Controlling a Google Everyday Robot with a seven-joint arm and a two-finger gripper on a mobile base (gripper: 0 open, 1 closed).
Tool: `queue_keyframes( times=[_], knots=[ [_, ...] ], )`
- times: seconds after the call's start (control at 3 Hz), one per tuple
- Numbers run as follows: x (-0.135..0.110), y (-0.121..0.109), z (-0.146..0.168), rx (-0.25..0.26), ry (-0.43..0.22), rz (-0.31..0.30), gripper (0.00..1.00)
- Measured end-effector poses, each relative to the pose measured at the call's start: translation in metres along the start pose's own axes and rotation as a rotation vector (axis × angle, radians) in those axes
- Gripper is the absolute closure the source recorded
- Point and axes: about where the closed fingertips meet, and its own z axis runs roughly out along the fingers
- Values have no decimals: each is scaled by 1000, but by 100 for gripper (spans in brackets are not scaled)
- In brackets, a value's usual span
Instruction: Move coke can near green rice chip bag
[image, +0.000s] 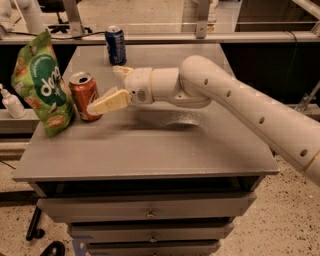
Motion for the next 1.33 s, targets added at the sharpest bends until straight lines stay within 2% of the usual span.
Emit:
queue_keyframes(
  times=[0.33,0.67,1.0,1.33],
  knots=[
    [-17,-24,-54,61,56,-62,0],
    [-45,-48,-108,119,103,-145,0],
    [-68,-64,-157,176,113,-193,0],
    [-74,-66,-161,183,110,-201,0]
  ],
)
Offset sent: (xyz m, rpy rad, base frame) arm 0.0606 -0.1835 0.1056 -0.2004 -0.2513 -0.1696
